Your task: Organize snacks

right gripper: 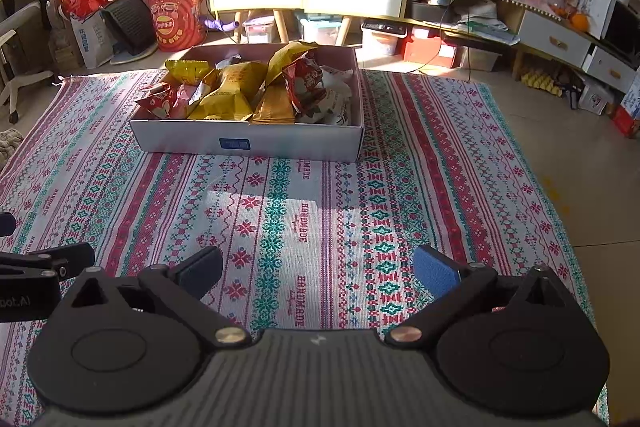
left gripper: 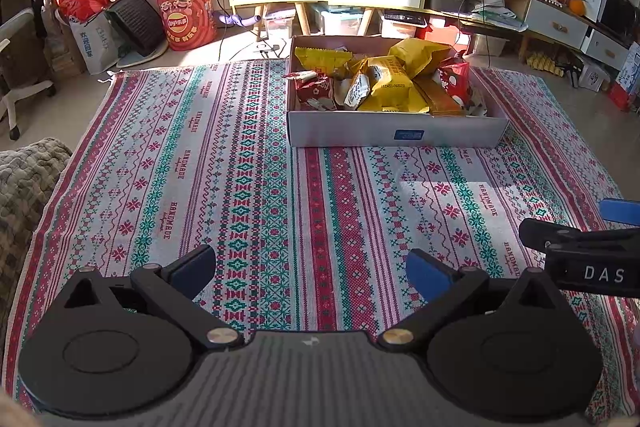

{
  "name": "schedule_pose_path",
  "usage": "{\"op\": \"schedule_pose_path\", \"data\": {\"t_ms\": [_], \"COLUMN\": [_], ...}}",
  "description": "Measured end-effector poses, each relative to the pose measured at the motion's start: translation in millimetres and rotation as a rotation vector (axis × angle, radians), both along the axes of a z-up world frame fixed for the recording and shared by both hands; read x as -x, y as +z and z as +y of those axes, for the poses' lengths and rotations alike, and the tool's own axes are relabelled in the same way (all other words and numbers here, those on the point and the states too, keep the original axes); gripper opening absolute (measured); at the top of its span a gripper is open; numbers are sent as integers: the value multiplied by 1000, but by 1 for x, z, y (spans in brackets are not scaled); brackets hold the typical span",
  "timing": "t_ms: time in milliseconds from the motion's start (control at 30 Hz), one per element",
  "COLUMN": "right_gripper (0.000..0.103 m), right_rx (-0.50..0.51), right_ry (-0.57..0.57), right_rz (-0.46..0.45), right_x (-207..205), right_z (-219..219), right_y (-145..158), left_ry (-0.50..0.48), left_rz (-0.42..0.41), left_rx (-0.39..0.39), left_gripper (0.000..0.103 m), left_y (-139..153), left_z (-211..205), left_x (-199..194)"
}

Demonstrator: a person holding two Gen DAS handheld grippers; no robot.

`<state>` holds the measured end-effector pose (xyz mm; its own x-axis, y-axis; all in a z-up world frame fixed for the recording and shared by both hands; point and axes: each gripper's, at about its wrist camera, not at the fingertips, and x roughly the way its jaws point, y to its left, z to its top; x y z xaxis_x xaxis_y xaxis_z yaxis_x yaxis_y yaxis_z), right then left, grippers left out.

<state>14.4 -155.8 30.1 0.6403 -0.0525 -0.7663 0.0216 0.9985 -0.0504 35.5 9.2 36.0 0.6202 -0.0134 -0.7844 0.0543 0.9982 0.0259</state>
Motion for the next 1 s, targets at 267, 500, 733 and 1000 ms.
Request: {"op": "schedule_pose_path", "data": {"t_ms": [267, 500, 733, 1000], "right_gripper": [102, 102, 102, 102], "right_rx": [3, 3, 2, 2], "right_ry": [4, 5, 5, 6], "right_rz": [2, 3, 4, 5], "right_x": [0, 0, 0, 0], "right_z": [1, 2, 2, 2], "right_y": [0, -1, -1, -1], "left_ry": [-1, 0, -1, 0], "left_rz": [0, 1, 4, 6], "left_rx": [0, -2, -1, -2], "left_gripper": [103, 103, 103, 103], "left_y": [0, 0, -1, -2], "left_z": [0, 0, 1, 1], "left_x": [0, 0, 0, 0]}}
